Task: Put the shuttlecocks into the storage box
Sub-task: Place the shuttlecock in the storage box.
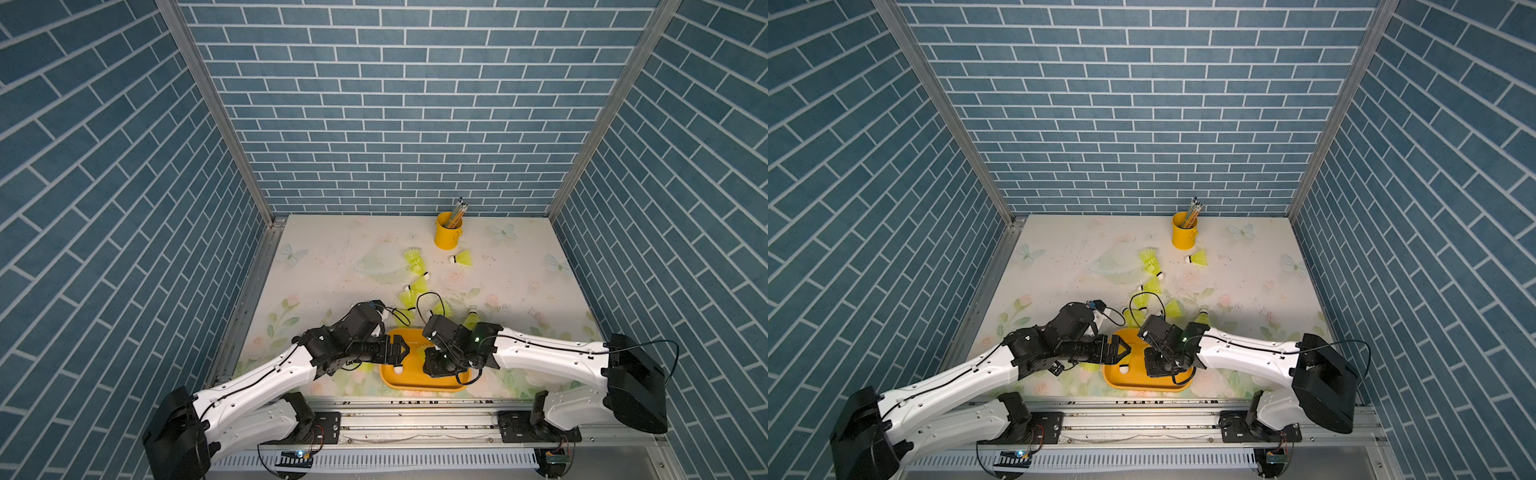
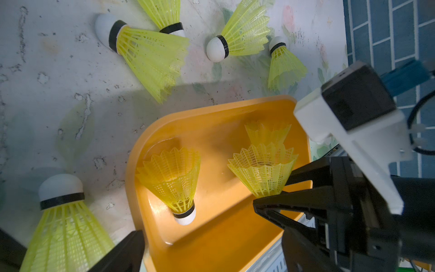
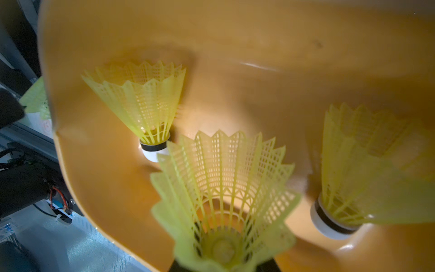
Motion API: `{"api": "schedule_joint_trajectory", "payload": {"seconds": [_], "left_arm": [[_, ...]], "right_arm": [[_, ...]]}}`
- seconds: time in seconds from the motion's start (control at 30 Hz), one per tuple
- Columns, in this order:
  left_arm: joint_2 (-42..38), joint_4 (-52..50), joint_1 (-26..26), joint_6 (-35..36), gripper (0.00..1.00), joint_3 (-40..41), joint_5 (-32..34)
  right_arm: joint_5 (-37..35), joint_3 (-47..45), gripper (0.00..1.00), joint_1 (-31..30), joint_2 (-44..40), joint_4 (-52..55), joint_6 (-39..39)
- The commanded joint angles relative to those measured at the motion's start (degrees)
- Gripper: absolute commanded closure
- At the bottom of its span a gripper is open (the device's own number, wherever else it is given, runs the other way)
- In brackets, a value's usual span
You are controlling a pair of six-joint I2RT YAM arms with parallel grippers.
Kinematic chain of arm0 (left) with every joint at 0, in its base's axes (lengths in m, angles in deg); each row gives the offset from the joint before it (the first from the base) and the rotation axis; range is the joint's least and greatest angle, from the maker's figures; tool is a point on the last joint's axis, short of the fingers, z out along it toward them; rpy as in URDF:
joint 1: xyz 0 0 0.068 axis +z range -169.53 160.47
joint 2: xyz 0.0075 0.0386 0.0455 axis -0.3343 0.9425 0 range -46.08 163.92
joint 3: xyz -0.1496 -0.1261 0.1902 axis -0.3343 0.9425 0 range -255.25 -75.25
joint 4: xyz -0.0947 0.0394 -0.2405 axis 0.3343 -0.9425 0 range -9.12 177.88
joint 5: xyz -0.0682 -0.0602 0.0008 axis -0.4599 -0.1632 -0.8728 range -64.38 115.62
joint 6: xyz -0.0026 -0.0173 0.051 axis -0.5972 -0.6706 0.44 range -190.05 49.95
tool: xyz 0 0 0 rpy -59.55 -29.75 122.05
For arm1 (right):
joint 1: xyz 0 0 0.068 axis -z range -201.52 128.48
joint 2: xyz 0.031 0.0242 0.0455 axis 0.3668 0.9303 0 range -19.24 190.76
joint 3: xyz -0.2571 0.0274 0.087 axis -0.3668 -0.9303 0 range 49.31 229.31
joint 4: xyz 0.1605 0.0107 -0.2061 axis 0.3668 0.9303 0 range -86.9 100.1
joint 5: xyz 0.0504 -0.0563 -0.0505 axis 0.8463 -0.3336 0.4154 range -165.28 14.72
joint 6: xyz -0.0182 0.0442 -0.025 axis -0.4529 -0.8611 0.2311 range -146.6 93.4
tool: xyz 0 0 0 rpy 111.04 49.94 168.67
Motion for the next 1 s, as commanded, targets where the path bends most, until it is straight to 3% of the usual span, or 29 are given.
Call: {"api": "schedule_joint_trajectory", "payload": {"seconds": [0.0,0.97], "left_arm": [[-0.3,-0.8,-0.3,0.2,0.03,-0.4,0.7],[-1.4,-4.3,-0.6,3.7,0.03,-1.3,-2.3]], "right_arm": [[-1.1,-0.9,0.83,-0.1,1.5,-0.9,-1.8],[-5.3,-5.4,0.77,2.3,3.1,-5.1,-5.4]]}}
